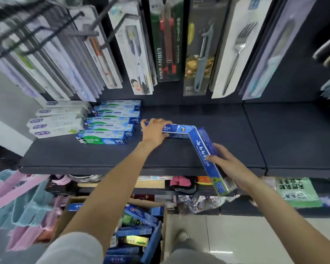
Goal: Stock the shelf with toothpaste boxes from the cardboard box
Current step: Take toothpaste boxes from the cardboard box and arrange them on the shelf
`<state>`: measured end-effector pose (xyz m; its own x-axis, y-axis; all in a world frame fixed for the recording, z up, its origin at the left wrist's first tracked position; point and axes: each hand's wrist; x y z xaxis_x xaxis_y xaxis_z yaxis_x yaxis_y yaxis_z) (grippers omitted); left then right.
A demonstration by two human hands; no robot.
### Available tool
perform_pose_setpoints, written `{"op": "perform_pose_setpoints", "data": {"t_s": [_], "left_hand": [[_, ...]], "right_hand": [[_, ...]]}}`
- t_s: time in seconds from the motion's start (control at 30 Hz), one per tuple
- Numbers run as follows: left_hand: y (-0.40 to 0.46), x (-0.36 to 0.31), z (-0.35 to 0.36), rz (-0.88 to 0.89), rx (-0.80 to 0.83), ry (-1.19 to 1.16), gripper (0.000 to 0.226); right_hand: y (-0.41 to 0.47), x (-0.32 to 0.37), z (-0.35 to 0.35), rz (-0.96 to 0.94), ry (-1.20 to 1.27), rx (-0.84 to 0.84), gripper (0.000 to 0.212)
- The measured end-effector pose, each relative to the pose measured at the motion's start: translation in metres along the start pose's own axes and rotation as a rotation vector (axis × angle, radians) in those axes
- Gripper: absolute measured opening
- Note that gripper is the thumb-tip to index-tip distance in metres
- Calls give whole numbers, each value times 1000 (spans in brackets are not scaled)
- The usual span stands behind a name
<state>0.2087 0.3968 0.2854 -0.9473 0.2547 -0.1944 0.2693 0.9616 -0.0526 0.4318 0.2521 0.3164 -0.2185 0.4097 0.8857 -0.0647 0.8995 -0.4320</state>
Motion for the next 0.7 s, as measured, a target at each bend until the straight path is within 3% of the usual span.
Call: {"op": "perform_pose_setpoints", "data": {"t_s": [0.17,0.27,0.37,0.53,0.63,0.7], "left_hand": [[81,5,5,-110,56,24,49],[108,13,13,-130,-23,12,50],[116,12,24,-97,-104,-47,51],[105,22,36,43,74,-24,56],[83,23,25,-2,-12,-323,50],[53,13,7,-176,37,-854,44]], "right_hand": [[26,15,-2,-37,-53,16,48],[37,19,-1,-33,-97,30,53],[48,21,-1,-45,-82,23,46],[57,14,1,-121,-94,25,57],[61,14,0,-194,-264,-27,67],[65,18,0,-249,-507,-85,75]]}}
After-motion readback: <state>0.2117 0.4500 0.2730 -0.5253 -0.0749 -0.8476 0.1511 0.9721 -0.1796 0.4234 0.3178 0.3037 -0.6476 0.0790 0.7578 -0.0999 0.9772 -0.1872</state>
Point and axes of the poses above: each hand's wrist, its own y-axis towards the middle knuckle, its own z-axis out of the palm, x = y × z, and after that the axes turned 3 degrees about x, right-handed
